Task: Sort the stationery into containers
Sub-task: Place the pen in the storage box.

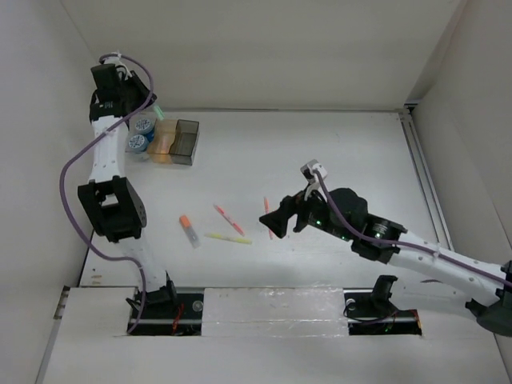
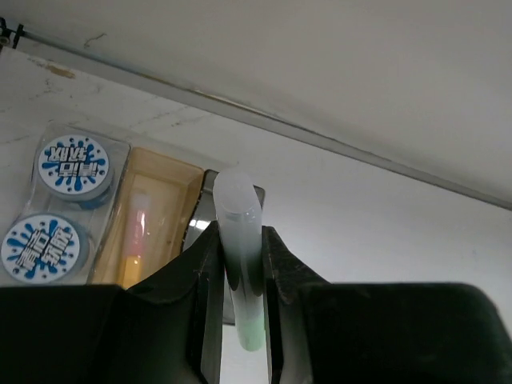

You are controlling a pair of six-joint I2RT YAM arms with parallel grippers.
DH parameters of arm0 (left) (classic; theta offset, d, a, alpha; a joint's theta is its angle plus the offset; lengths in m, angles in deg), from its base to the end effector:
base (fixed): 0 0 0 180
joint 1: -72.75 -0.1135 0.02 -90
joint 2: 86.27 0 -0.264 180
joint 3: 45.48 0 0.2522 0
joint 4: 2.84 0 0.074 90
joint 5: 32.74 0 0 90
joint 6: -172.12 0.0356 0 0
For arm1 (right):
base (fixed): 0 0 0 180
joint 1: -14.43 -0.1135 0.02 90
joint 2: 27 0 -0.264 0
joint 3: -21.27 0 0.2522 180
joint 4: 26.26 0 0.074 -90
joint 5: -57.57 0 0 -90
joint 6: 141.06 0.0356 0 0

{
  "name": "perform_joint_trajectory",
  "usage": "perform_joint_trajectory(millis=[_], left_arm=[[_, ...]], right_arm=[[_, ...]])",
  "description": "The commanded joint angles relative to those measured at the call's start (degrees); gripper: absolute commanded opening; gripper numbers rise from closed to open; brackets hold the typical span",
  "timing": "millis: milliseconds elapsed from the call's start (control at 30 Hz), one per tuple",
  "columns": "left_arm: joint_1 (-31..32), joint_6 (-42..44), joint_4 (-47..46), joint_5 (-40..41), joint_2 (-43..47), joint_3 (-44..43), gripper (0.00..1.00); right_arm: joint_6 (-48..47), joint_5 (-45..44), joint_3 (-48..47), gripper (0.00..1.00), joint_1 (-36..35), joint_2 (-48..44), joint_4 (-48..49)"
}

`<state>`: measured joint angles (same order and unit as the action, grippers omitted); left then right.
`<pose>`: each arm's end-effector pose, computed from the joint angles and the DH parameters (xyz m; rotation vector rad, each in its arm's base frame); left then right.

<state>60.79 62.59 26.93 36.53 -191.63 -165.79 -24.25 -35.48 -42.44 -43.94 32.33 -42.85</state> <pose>0.4304 0.0783 0.4057 -0.2465 1.8162 -0.4235 0.1295 0.2067 0.3367 -0.4778 1.8409 1.0008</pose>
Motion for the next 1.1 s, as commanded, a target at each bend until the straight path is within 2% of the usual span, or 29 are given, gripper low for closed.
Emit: perform_joint_trajectory(millis=[0,67,200,300,433,833,867,967,1000,1067], left_arm=[[3.17,8.41,1.47,1.19,-6.24,-6.37,0.00],[5.02,12.48,4.98,3.94,-10.46,-13.57,0.00],[0.73,13.72,1.31,-2.98,-13.45,-8.07,0.00],[0.72,18.63,3.85,-0.54,-15.31,-7.46,0.00],[0.72,19.79,0.96,4.64,-14.52,-0.69,0.00],[0.72,20.32,0.34,8.95,-16.98,-0.68,0.00],[0.72,20.32,0.34,8.34,-16.98,-0.68,0.09],[0.72,20.32,0.34,6.85,-18.03,-1.21,0.18],[0.72,19.71,0.34,6.84,-18.04,-1.73,0.28],[0.72,19.70,0.34,6.84,-18.04,-1.74,0.41]], right_arm=[[0.17,0.15,3.19,1.00,-1.22,-5.79,-3.22],[0.17,0.15,5.39,1.00,-1.22,-10.00,-3.85],[1.31,2.51,9.16,1.00,-1.22,-16.34,-4.55],[1.32,4.54,11.89,1.00,-1.22,-19.25,-3.94],[-0.52,2.87,12.52,1.00,-1.22,-18.56,-3.67],[-0.79,5.24,12.95,1.00,-1.22,-17.85,-3.06],[-0.79,5.25,12.95,1.00,-1.22,-17.85,-3.06],[-0.79,5.25,12.43,1.00,-1.22,-17.85,-3.06],[-0.79,5.25,12.42,1.00,-1.22,-17.32,-3.06],[-0.79,6.82,12.42,1.00,-1.22,-17.32,-3.06]])
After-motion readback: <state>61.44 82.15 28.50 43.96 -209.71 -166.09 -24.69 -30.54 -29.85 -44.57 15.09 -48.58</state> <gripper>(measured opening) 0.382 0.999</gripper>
